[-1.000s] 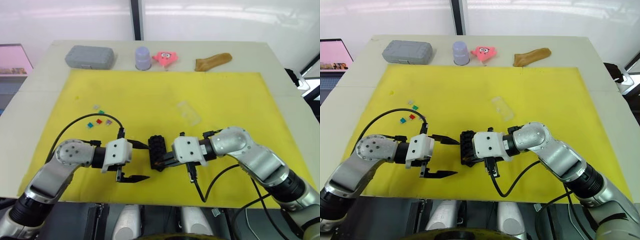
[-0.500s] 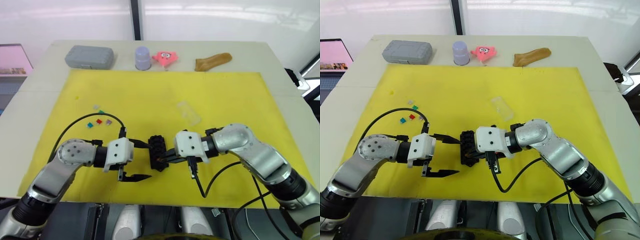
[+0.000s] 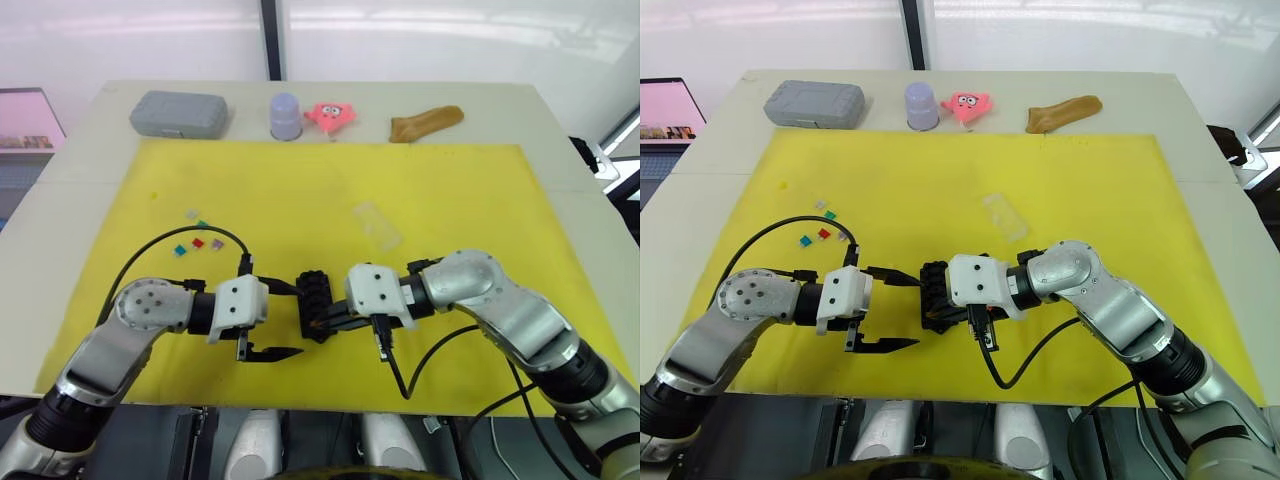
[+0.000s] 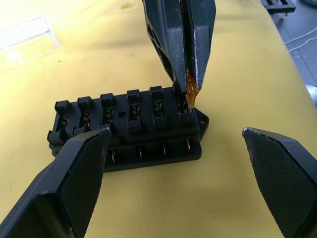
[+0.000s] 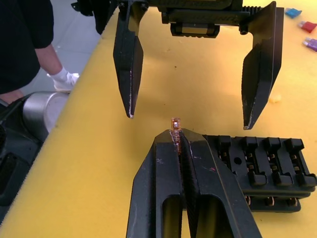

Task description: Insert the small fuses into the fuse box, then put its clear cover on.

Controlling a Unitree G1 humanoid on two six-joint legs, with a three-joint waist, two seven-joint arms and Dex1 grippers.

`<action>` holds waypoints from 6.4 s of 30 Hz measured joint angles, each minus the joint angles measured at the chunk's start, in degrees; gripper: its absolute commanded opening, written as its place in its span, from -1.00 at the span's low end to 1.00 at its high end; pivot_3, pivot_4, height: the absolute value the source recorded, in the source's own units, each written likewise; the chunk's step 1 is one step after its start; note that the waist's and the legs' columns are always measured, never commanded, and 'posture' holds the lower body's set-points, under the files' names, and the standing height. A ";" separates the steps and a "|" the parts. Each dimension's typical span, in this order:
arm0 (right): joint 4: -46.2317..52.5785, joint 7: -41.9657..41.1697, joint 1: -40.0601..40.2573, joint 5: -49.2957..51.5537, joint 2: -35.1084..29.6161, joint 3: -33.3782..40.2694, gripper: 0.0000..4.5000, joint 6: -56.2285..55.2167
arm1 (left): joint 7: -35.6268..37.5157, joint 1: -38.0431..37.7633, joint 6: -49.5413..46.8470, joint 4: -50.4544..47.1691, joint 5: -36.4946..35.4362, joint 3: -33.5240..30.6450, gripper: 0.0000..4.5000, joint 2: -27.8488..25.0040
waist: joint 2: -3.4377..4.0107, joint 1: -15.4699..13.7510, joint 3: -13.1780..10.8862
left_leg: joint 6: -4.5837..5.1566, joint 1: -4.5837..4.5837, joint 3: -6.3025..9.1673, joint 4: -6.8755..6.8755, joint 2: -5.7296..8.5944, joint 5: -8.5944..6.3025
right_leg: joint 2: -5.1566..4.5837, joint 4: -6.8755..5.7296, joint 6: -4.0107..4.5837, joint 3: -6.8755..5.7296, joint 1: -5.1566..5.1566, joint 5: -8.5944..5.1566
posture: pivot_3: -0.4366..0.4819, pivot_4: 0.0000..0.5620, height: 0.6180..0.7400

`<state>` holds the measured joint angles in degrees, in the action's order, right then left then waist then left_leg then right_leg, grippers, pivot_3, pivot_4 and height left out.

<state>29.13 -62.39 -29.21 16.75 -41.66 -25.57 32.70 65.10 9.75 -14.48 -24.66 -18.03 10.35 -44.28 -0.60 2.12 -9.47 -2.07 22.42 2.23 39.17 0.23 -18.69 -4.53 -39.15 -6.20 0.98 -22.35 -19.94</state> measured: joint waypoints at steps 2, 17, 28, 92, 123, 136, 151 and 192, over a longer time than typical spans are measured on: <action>-0.47 -0.76 0.05 -0.84 -0.42 -0.18 -1.00 -0.99 | -0.08 0.01 0.00 0.00 0.01 0.02 0.99 0.03 | 0.00 0.00 0.00 | 0.00 0.00 0.00 0.00 0.00 0.00 | 0.00 0.00 0.00 0.00 0.00 0.00 | -0.05 -0.47 1.00; -0.32 -0.55 0.27 -1.56 0.63 -0.50 -1.00 0.61 | -0.37 0.61 -0.01 0.33 0.49 0.19 0.99 0.77 | 0.00 0.02 0.00 | -0.35 0.00 0.00 0.01 0.00 0.19 | 0.01 -0.02 0.00 -0.01 0.00 0.00 | -0.05 -0.47 1.00; -0.12 0.42 1.22 -3.28 0.76 -1.10 -1.00 0.18 | -0.37 0.47 -0.02 0.20 0.59 0.51 0.99 0.78 | -0.01 0.02 0.01 | -0.34 -0.01 0.00 0.01 0.01 0.19 | 0.01 -0.05 0.00 -0.01 0.01 0.00 | -0.05 -0.47 1.00; 6.49 11.55 21.70 16.37 -2.96 40.07 -0.74 13.36 | -0.19 -0.61 -9.45 2.58 -12.09 -11.40 1.00 -0.89 | -0.02 -1.09 0.03 | -0.24 -0.03 -0.03 0.01 0.02 0.13 | -0.01 -0.07 0.00 0.04 0.04 0.00 | -0.05 -0.47 1.00; -3.64 12.59 31.30 13.27 -9.01 48.70 0.98 6.12 | 24.45 9.82 1.26 57.18 -0.34 -14.97 1.00 -17.14 | 0.00 -0.90 0.02 | 0.45 -0.90 -0.36 -0.05 -0.04 -0.26 | 0.05 -0.01 -0.01 0.13 0.72 -0.01 | -0.05 -0.47 1.00; -4.29 13.43 30.75 11.57 -9.66 46.42 0.98 5.55 | 27.25 20.75 4.85 69.10 4.57 -9.07 1.00 -14.15 | 0.01 -1.25 0.03 | 0.45 -0.94 -0.32 -0.01 -0.01 -0.26 | 0.01 -0.02 -0.01 0.09 0.81 -0.01 | -0.05 -0.47 1.00; -16.75 10.25 24.27 9.45 -11.12 45.85 0.98 -3.39 | 8.62 6.57 -1.86 46.72 -3.50 -23.99 1.00 -7.40 | -0.04 -0.77 0.00 | 0.44 -0.89 -0.31 -0.02 -0.06 -0.26 | -0.14 0.02 -0.02 0.11 0.76 -0.01 | -0.05 -0.47 1.00; -9.62 5.41 -10.42 6.45 6.53 9.65 0.98 0.31 | -27.31 12.95 -76.01 48.84 -38.01 -56.17 1.00 -1.80 | -0.23 0.45 0.07 | -0.43 0.00 -0.17 0.02 0.01 0.21 | -0.20 -0.36 -0.01 0.08 -0.32 0.00 | -0.05 -0.47 1.00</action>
<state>19.51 -56.98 -39.63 23.20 -35.12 -15.91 33.01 37.79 22.69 -90.49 24.18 -56.04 -45.82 -46.08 -0.84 2.56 -9.39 -2.50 22.41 2.06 39.18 0.24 -18.48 -4.73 -39.51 -6.21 1.06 -22.67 -19.94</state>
